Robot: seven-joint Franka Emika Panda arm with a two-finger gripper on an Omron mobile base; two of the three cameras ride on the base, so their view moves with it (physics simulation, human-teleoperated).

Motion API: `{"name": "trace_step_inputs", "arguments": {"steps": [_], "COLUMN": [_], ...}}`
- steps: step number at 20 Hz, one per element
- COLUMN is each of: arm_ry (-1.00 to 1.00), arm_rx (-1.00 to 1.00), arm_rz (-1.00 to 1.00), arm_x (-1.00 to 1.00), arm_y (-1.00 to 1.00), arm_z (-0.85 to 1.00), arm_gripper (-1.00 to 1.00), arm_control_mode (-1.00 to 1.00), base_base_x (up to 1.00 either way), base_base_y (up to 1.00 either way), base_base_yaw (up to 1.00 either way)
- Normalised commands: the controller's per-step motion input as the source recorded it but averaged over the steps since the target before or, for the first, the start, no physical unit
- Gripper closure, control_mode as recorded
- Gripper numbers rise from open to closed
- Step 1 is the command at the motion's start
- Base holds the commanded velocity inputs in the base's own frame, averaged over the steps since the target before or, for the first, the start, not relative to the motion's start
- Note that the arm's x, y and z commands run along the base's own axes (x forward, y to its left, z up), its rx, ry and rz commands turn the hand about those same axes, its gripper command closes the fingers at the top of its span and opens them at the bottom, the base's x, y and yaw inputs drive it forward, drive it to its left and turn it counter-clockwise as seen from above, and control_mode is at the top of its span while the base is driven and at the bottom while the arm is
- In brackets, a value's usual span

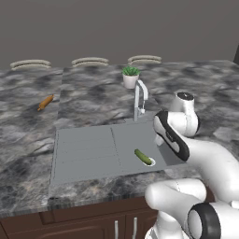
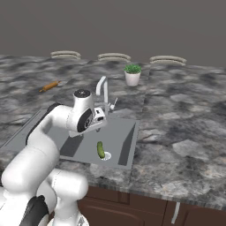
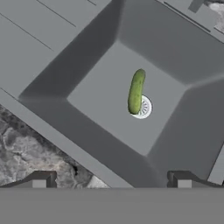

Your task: Turn on the sink faucet. Then move the cucumber from the counter to the sink. Turn off the sink. Move the vegetable from the sink to the pot next to the stove. Finally move the pot to the front center burner.

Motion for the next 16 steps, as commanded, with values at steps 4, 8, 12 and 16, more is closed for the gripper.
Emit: {"name": "trace_step_inputs", "arguments": {"steps": [4, 8, 12, 16], "arm_ry": [0.03, 0.08, 0.07, 0.05], "arm_rx": [-0.08, -0.03, -0.01, -0.01], "arm_rz": [-0.01, -0.02, -0.04, -0.04], "arm_x": [0.36, 0.4, 0.38, 0.4], "arm_y": [0.15, 0.1, 0.09, 0.04], "arm_z": [-0.29, -0.23, -0.28, -0.3], "arm_gripper": [-1.0, -1.0, -1.0, -1.0], "arm_control_mode": [-1.0, -1.0, -1.0, -1.0], "base_base_x": [0.0, 0.0, 0.0, 0.0], "base_base_y": [0.0, 0.0, 0.0, 0.0], "base_base_yaw": [0.0, 0.0, 0.0, 0.0]}}
